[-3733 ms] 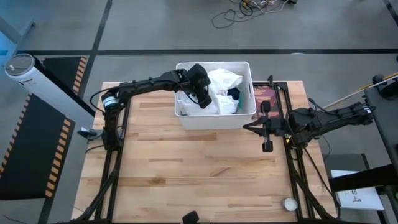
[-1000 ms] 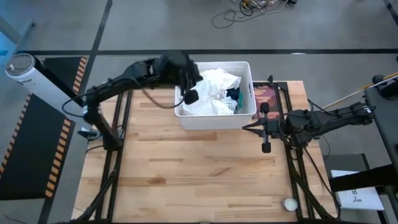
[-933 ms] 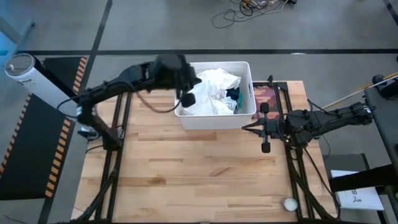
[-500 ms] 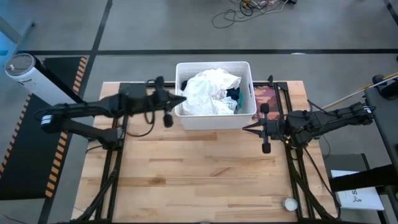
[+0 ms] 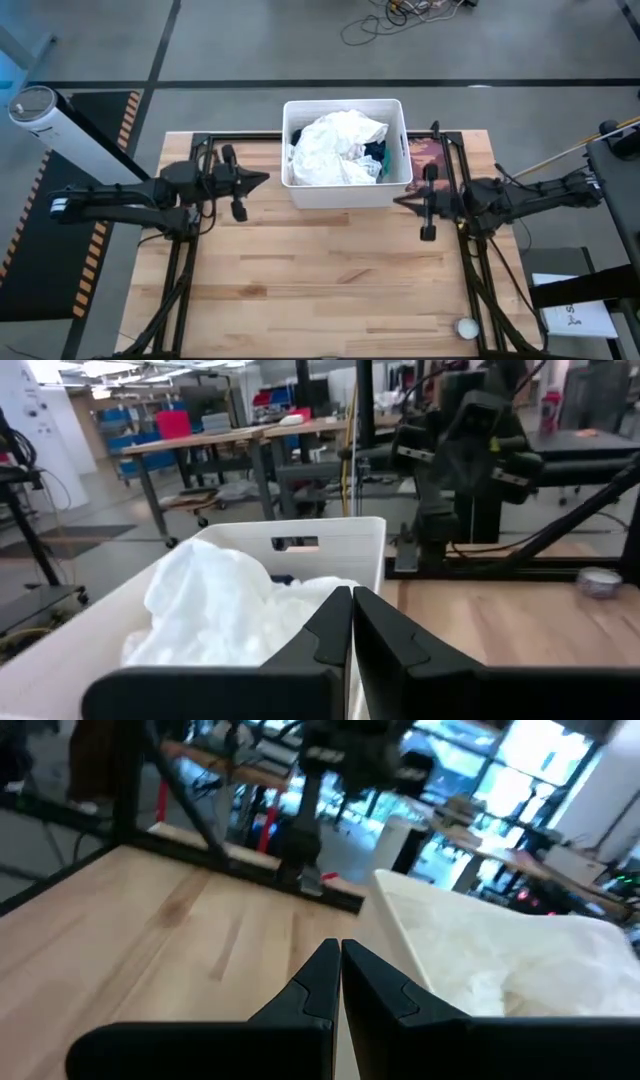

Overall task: Sort clothes
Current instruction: Put the white laced blouse into the laundry bin

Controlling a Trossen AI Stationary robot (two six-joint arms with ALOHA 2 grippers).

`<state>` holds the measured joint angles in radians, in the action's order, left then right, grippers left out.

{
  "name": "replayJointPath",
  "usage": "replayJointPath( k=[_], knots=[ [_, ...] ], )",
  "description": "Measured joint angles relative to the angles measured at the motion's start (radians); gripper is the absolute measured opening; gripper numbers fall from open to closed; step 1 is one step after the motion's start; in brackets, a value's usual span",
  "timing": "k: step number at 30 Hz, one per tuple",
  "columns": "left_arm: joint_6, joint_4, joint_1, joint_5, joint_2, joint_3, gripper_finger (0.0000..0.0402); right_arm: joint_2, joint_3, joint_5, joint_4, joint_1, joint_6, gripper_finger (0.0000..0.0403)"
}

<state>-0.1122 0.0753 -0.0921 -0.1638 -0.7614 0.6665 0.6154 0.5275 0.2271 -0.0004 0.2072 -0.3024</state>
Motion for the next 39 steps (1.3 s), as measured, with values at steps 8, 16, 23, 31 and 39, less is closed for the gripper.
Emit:
replayJointPath(
  k=[8, 16, 23, 31, 39],
  knots=[
    [0.027, 0.056, 0.001, -0.012, 0.107, -0.123, 0.0000, 0.032, 0.037, 0.000, 0.111, -0.143, 0.028, 0.0000],
    [0.017, 0.063, 0.001, -0.024, 0.111, -0.126, 0.0000, 0.425, 0.435, -0.159, -0.124, -0.412, 0.056, 0.0000],
    [0.017, 0.060, 0.001, -0.048, 0.121, -0.126, 0.0000, 0.786, 0.764, -0.243, -0.290, -0.611, 0.058, 0.0000],
    [0.019, 0.049, 0.001, -0.048, 0.132, -0.125, 0.0000, 1.108, 0.943, -0.394, -0.348, -0.728, 0.080, 0.0000],
    [0.020, 0.035, 0.001, -0.047, 0.135, -0.125, 0.0000, 1.264, 0.940, -0.394, -0.375, -0.740, 0.075, 0.0000]
  ],
)
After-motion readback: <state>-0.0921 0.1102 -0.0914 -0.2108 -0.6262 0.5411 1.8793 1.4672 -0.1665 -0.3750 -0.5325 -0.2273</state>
